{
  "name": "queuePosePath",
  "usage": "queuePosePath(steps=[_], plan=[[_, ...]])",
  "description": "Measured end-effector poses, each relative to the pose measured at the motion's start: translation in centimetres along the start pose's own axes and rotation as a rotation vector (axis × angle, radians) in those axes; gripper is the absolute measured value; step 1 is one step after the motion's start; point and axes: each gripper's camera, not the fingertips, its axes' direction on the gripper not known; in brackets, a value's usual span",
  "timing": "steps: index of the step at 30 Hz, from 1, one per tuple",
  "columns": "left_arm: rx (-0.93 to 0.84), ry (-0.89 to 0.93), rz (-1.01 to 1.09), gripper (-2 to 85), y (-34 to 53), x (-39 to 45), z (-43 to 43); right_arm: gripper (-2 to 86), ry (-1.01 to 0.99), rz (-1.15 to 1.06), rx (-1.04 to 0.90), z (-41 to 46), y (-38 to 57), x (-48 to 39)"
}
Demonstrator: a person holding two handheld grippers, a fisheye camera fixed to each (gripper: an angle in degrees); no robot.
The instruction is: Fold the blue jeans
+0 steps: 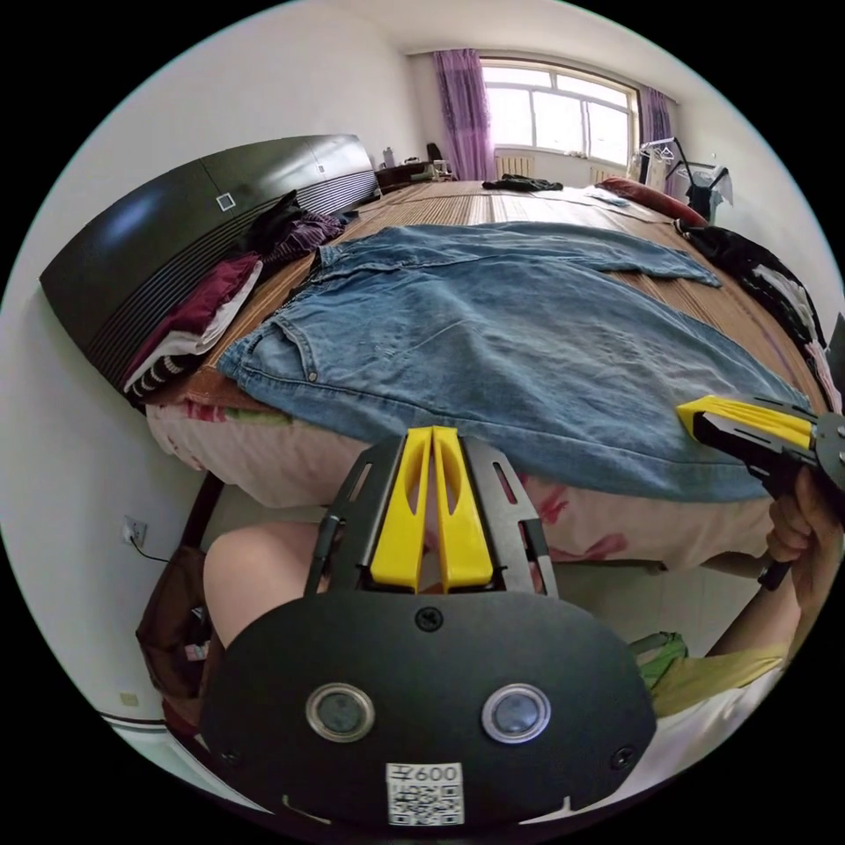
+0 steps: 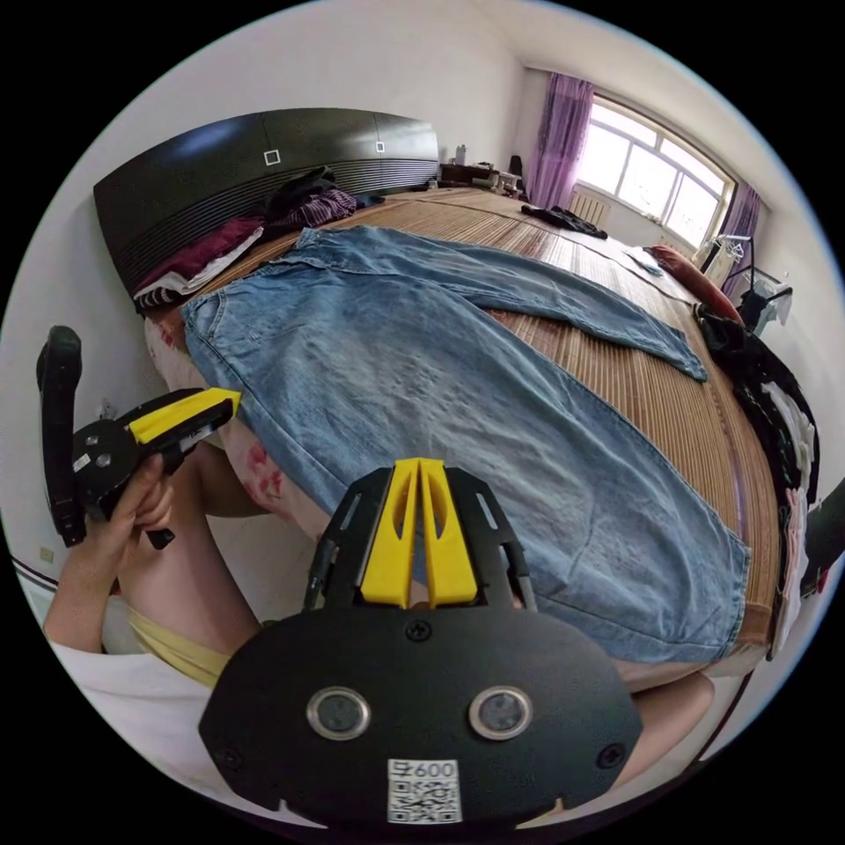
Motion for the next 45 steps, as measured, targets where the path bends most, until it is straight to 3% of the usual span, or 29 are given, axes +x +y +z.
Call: queuePosePath(steps=[4,6,9,14,18,20,23,27,32,40,45], plan=[[-0.080,-0.033,-0.045,1.0,-0.3,0.0,-1.0,-0.8,0.008,-0.037,-0.023,-0.3,0.9,0.3],[-0.145,-0.211,-0.111,1.0,-0.5,-1.5,-1.9,-0.8,0.022,-0.081,-0.036,-0.7,1.4,0.4],[0.087,-0.410,-0.018,1.1,0.4,-4.7,-5.4,-0.8,0.041,-0.154,0.002,-1.6,3.4,0.9],[0.378,-0.580,0.514,1.1,2.7,-9.4,-6.2,-0.8,-0.010,-0.148,0.037,-2.7,5.7,2.6],[0.385,-0.539,0.842,1.0,3.8,-11.9,-4.9,-0.8,-0.048,-0.079,0.026,-3.0,6.1,3.6],[0.304,-0.474,1.042,1.2,4.2,-12.8,-4.3,-0.8,-0.049,-0.068,0.021,-3.2,6.3,3.8],[0.239,-0.403,1.074,1.9,3.3,-13.5,-4.3,-0.8,-0.037,-0.069,0.021,-3.6,6.7,3.7],[0.297,-0.317,1.251,4.9,3.8,-13.8,-5.6,-0.8,-0.043,-0.059,0.012,-3.9,7.1,3.9],[0.117,-0.331,1.521,13.1,3.7,-13.3,-5.2,-0.8,-0.083,-0.024,0.003,-4.4,7.6,4.6],[0.094,-0.344,1.698,11.6,3.1,-11.9,-6.8,-0.8,-0.082,-0.013,0.001,-5.0,8.7,4.0],[0.084,-0.315,1.691,6.6,1.7,-11.5,-9.1,-0.6,-0.050,-0.026,-0.007,-5.4,9.3,2.7]])
